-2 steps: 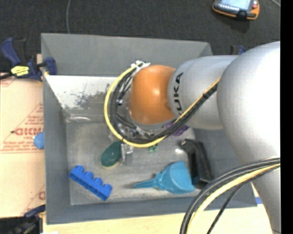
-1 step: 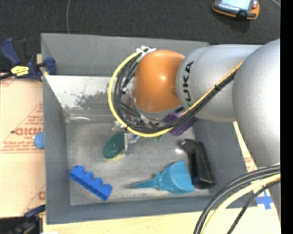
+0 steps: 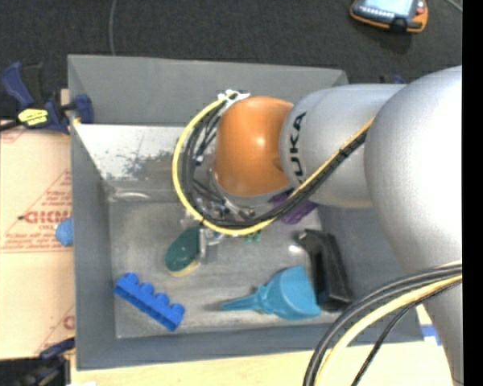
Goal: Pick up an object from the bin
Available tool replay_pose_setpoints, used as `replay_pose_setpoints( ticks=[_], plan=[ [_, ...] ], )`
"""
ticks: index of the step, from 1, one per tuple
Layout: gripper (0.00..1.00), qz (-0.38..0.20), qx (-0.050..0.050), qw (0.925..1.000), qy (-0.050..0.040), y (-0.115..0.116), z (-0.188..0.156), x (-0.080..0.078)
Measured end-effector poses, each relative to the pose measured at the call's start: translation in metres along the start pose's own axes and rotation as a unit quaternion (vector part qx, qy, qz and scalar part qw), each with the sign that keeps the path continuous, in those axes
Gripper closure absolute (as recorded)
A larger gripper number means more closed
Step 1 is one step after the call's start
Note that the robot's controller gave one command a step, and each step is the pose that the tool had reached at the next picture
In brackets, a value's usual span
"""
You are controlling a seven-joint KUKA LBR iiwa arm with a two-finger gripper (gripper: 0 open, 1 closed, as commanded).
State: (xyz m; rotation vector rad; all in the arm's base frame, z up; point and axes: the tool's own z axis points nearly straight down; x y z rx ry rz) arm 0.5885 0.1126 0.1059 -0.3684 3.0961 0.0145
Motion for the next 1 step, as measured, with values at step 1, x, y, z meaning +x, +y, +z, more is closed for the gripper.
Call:
replay_pose_setpoints(
  ticks=[1],
  plan=[
    [1.0,0.001,0.001,1.0,-0.0016,-0.0034,-0.0906,0.0059]
  ],
)
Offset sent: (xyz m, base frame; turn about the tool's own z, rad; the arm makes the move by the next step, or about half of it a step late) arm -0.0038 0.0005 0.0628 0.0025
